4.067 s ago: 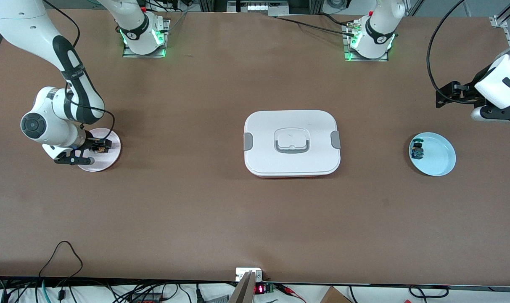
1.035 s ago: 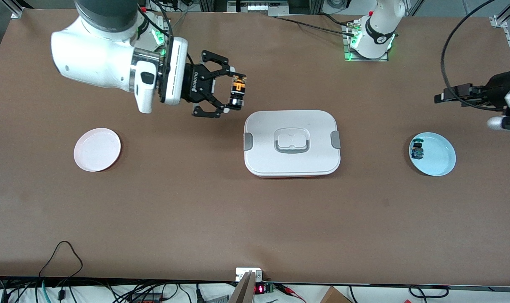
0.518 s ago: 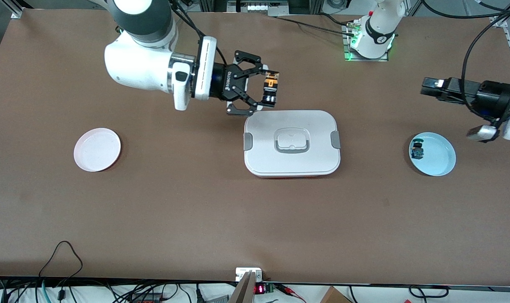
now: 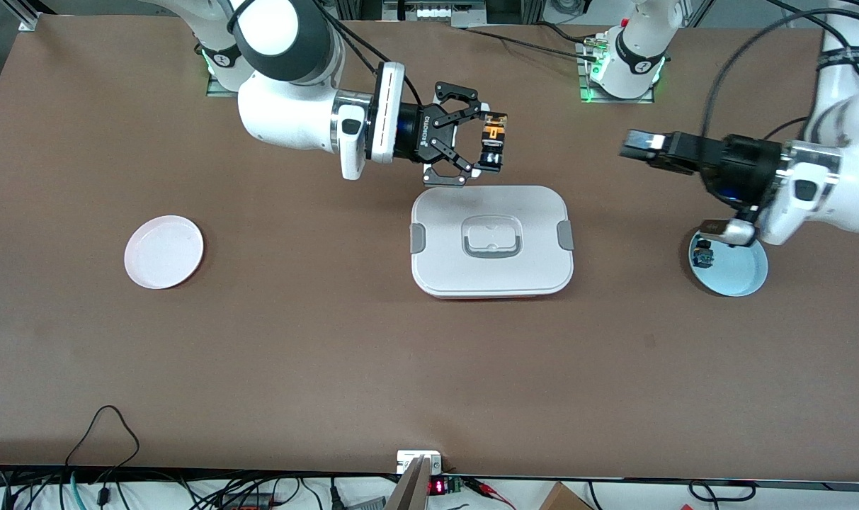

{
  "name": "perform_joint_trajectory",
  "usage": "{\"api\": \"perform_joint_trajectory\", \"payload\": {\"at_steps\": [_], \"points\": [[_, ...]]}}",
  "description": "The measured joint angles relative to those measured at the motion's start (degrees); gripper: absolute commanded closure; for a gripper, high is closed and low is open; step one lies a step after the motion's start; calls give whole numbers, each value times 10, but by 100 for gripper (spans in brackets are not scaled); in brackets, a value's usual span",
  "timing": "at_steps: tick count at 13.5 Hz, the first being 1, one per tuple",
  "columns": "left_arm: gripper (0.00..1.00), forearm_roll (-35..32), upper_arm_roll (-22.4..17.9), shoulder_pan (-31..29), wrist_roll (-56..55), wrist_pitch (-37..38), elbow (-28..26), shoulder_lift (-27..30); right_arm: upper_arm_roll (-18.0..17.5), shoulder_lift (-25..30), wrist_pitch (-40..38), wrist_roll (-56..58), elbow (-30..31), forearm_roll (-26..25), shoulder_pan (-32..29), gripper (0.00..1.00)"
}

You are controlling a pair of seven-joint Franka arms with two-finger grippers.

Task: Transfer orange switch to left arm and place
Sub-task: 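Carry the switch above the box while the left gripper reaches it, then close the left gripper on the orange switch held by the right gripper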

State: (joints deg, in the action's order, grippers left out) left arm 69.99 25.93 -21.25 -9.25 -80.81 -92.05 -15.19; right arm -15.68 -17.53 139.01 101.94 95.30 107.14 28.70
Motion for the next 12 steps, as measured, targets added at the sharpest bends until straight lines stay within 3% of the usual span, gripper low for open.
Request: {"api": "perform_joint_trajectory", "payload": {"at_steps": [5,11,12], "points": [[0,0,79,7,-35,-122,-13,5,1,-3,11,0,-10,6,12,92],[3,0,86,31,-38,-137,-17,5,1,-4,12,0,-10,29,13,92],[9,0,86,37,-38,-144,-17,5,1,-4,12,0,-10,29,13,92]]}}
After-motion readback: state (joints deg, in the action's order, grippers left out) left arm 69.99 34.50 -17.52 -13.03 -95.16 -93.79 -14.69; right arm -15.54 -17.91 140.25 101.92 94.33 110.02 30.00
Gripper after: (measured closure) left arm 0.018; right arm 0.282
